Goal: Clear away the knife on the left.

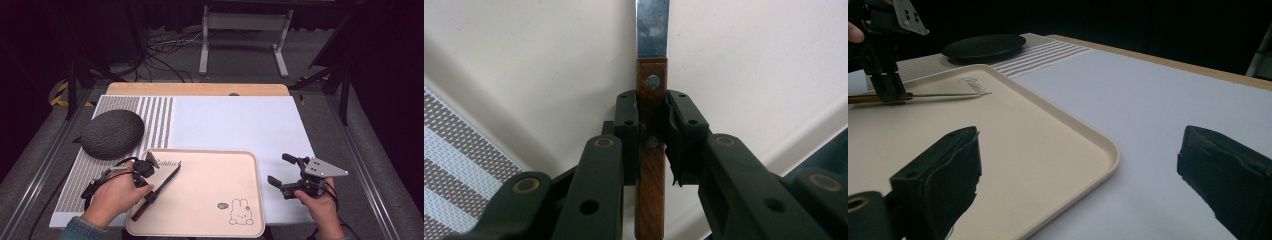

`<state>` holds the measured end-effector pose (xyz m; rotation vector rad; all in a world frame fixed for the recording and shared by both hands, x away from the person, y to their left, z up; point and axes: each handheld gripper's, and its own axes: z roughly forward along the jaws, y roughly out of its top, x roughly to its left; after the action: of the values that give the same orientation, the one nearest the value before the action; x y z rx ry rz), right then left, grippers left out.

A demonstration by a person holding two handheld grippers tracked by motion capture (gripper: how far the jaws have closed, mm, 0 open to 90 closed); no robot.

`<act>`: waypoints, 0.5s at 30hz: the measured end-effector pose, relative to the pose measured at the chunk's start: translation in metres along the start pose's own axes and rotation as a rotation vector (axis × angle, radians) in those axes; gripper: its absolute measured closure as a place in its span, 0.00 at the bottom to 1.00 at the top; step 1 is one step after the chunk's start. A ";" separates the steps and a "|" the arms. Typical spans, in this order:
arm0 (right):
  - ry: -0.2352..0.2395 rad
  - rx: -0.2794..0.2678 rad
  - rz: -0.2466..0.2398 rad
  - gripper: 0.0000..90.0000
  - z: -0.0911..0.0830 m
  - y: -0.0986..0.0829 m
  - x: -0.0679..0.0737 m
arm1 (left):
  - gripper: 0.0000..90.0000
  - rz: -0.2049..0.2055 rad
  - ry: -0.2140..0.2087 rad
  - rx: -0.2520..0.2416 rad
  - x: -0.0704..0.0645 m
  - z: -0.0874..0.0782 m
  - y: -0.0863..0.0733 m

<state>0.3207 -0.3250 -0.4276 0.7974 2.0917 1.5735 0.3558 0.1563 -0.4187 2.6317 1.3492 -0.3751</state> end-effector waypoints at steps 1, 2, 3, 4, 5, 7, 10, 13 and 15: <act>0.000 0.000 0.000 0.05 0.000 0.000 0.000 | 0.86 -0.001 0.002 0.002 0.000 0.000 0.000; 0.000 0.001 0.001 0.05 0.000 0.000 0.000 | 0.86 -0.001 -0.001 0.004 0.001 0.001 0.000; 0.000 0.002 0.003 0.05 0.000 0.000 0.000 | 0.86 -0.001 -0.006 0.003 0.001 0.001 0.000; -0.001 0.002 0.003 0.05 0.000 0.000 0.000 | 0.86 -0.005 -0.007 0.005 0.002 0.002 0.000; -0.001 0.005 0.002 0.05 0.000 0.000 0.000 | 0.86 -0.006 -0.006 0.006 0.002 0.002 0.000; 0.001 0.005 0.003 0.05 0.000 -0.001 0.000 | 0.86 -0.007 -0.010 0.005 0.003 0.003 0.000; 0.002 0.003 0.003 0.05 0.000 -0.001 -0.001 | 0.86 0.001 -0.004 0.007 0.003 0.003 -0.001; 0.004 0.002 0.005 0.05 0.000 -0.001 0.000 | 0.72 0.010 -0.010 -0.017 0.003 0.002 -0.001; 0.004 0.004 0.005 0.05 0.000 -0.001 -0.001 | 0.69 0.027 0.000 -0.027 0.003 0.000 -0.002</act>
<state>0.3213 -0.3254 -0.4288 0.8025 2.0977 1.5756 0.3555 0.1600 -0.4197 2.6246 1.3085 -0.3508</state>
